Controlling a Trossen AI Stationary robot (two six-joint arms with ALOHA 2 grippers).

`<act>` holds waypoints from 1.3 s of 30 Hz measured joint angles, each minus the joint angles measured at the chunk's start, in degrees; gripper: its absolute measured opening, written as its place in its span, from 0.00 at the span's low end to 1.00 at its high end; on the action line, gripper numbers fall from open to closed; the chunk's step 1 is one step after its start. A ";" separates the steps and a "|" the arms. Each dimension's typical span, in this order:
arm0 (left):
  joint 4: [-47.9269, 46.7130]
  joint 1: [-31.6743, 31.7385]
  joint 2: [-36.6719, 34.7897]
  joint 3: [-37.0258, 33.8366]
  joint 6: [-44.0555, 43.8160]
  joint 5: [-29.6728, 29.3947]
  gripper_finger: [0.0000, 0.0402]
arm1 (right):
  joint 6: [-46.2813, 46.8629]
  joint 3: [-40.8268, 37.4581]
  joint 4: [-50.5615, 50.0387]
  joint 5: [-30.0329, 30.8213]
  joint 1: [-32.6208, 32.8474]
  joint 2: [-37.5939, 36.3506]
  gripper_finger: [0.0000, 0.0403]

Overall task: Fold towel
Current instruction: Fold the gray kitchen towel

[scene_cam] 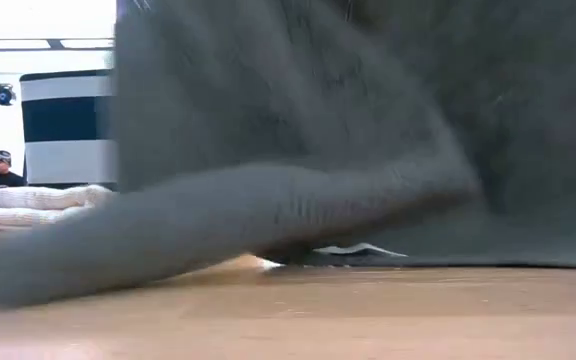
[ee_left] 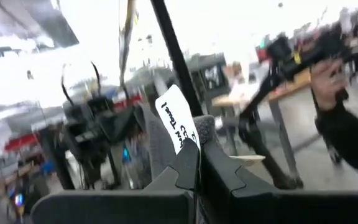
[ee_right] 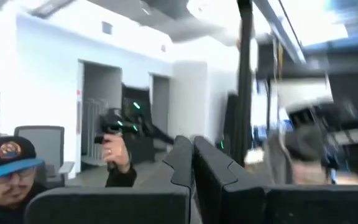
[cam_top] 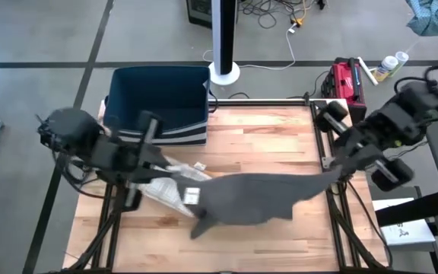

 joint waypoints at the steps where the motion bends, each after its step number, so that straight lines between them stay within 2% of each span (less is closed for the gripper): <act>1: 0.67 -0.62 0.00 1.15 0.42 0.01 0.00 | -1.45 2.30 0.54 0.10 1.11 1.39 0.00; 6: 1.92 -1.54 -0.09 7.36 0.77 1.88 0.00 | -6.56 14.73 0.32 0.37 4.76 9.56 0.00; 7: 1.95 -1.51 -0.19 8.19 0.80 1.22 0.00 | -7.88 17.06 -0.54 0.88 4.80 10.99 0.00; 9: 1.45 -1.41 -0.47 9.02 1.41 -3.01 0.00 | -9.72 21.42 -5.14 6.27 4.82 13.13 0.00; 12: 0.60 -0.25 -0.52 8.88 3.72 -11.90 0.00 | -13.76 26.93 -15.24 22.05 4.80 14.49 0.00; 18: 0.25 8.46 -0.85 5.87 4.80 -25.99 0.00 | -18.14 30.45 -34.04 65.22 4.74 14.93 0.00; 21: 1.19 15.51 -0.39 3.65 3.91 -27.22 0.00 | -15.35 30.12 -43.75 81.56 4.41 14.91 0.00; 23: 2.35 20.48 0.48 1.47 2.35 -25.45 0.00 | -10.37 30.18 -51.73 87.44 3.96 14.05 0.00; 27: 7.39 29.19 3.59 -3.80 -2.87 -13.52 0.00 | 4.37 30.18 -68.10 89.33 3.81 11.66 0.00; 29: 12.16 32.19 5.82 -6.12 -3.83 -10.08 0.00 | 12.06 30.16 -76.05 89.31 3.52 10.97 0.00; 31: 15.94 34.36 8.33 -7.48 -4.08 -9.16 0.00 | 16.31 28.77 -76.20 88.98 3.49 10.03 0.00; 34: 18.83 36.91 12.26 -7.82 -4.04 -7.77 0.00 | 14.92 25.94 -74.72 87.35 3.51 7.64 0.00; 39: 18.10 39.19 17.12 -4.50 -4.45 -6.20 0.00 | 17.31 20.95 -76.26 87.96 3.49 2.76 0.00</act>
